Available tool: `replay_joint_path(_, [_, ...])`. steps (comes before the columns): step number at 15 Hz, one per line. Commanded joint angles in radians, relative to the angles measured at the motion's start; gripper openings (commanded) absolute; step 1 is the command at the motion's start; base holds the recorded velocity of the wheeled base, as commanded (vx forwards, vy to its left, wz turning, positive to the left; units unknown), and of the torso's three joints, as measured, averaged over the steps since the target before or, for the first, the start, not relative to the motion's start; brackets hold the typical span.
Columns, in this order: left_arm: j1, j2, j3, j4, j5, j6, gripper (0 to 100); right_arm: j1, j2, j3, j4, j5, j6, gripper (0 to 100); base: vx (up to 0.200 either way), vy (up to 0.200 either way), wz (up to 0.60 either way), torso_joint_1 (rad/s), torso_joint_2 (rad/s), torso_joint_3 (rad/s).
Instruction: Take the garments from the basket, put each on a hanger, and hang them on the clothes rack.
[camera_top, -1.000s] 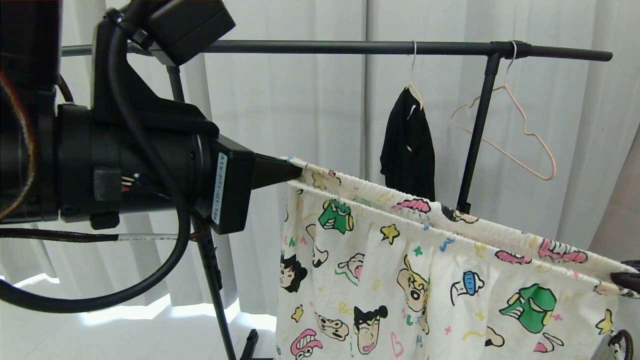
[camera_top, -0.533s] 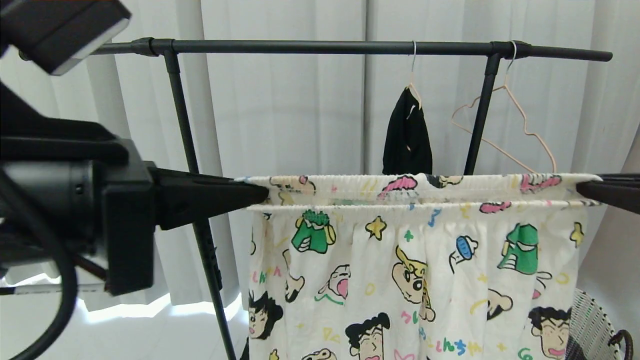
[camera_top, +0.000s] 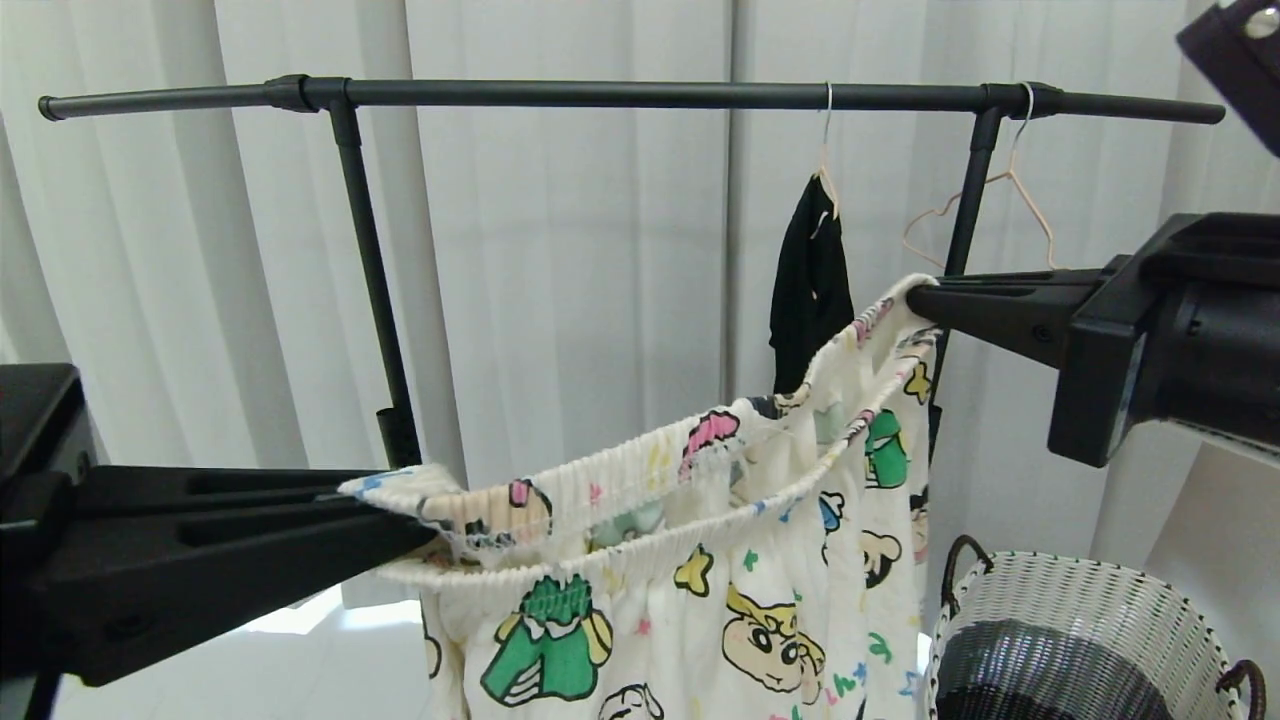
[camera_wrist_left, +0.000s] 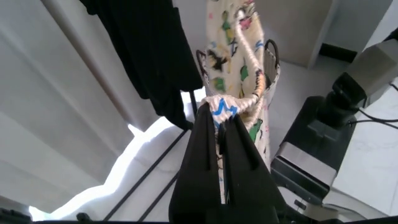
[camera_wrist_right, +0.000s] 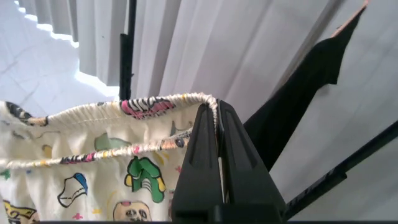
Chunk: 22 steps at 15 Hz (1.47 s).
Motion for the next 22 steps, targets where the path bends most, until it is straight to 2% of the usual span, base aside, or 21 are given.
replay_joint_path(1, [-0.014,-0.025,0.003,0.000,0.002,0.000,0,-0.001,0.039,-0.011,-0.001,-0.004,-0.003,0,0.000,0.000,0.00,0.000,0.00,0.000])
replay_joint_path(7, [-0.023,-0.036,0.005,0.000,-0.001,0.004,0,-0.017,0.062,-0.031,-0.004,-0.004,-0.026,0,0.000,0.000,0.00,0.000,0.00,0.000])
replay_joint_path(10, [-0.058,-0.037,0.007,0.002,0.001,0.004,0,-0.026,0.107,-0.043,-0.082,-0.006,-0.028,0,0.000,0.000,0.00,0.000,0.00,0.000])
replay_joint_path(16, [-0.061,-0.045,0.026,0.000,0.002,0.004,0,-0.064,0.100,-0.040,-0.092,-0.004,-0.040,0,0.000,0.000,0.00,0.000,0.00,0.000])
replay_joint_path(18, [-0.061,-0.039,0.033,0.000,0.002,0.004,0,-0.064,0.071,-0.034,-0.065,-0.003,-0.042,0,0.000,0.000,0.00,0.000,0.00,0.000])
replay_joint_path(22, [-0.060,-0.016,0.026,0.000,0.002,0.006,0,-0.064,-0.027,-0.065,0.140,0.002,-0.034,0,0.000,0.000,0.00,0.000,0.00,0.000])
